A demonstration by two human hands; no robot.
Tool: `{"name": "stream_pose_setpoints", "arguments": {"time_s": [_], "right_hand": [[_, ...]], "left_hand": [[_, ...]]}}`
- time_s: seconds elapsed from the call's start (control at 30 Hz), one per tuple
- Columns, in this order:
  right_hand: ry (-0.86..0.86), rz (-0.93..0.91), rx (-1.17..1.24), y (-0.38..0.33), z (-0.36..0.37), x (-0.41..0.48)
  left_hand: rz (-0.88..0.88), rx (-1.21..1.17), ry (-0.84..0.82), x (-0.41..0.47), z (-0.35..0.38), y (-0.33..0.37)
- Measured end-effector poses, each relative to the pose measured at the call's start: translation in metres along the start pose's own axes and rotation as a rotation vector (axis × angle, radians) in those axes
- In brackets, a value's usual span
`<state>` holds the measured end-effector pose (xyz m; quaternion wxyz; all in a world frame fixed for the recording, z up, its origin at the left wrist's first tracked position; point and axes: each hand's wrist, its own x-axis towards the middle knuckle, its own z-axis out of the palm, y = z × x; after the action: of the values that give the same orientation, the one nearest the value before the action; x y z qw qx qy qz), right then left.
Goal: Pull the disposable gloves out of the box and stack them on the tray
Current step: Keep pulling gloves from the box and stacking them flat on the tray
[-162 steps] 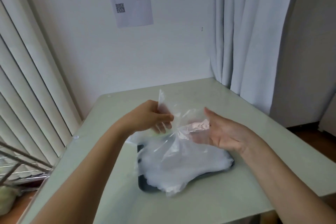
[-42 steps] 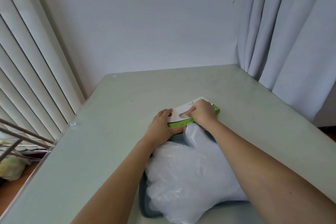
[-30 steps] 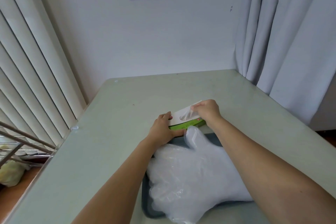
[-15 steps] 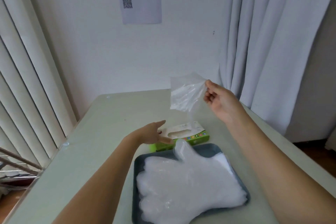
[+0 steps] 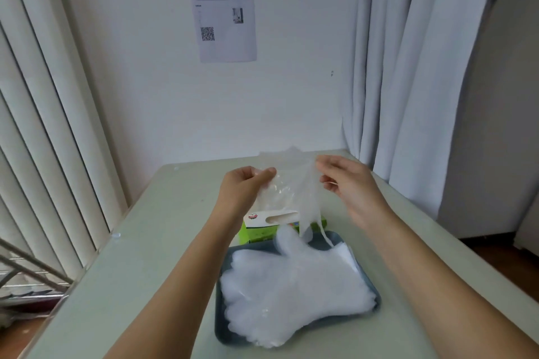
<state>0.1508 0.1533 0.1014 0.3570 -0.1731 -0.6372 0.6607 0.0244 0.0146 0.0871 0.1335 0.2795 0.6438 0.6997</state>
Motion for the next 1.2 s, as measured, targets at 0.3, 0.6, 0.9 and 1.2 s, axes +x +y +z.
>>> {"name": "stream_pose_setpoints", "arguments": {"time_s": [0.3, 0.6, 0.9, 1.2], "right_hand": [[-0.358, -0.116, -0.616, -0.008, 0.038, -0.050], [-0.240, 0.245, 0.250, -0.014, 0.012, -0.055], [-0.204, 0.495, 0.706, 0.024, -0.022, -0.060], [-0.219, 0.476, 0.819, 0.023, -0.020, -0.059]], "left_hand": [[0.089, 0.124, -0.206, -0.038, 0.010, 0.039], [0.152, 0.464, -0.203, -0.039, -0.013, 0.016], [-0.310, -0.093, -0.579, -0.036, -0.021, -0.044], [-0.478, -0.462, -0.665, -0.038, 0.003, -0.066]]}}
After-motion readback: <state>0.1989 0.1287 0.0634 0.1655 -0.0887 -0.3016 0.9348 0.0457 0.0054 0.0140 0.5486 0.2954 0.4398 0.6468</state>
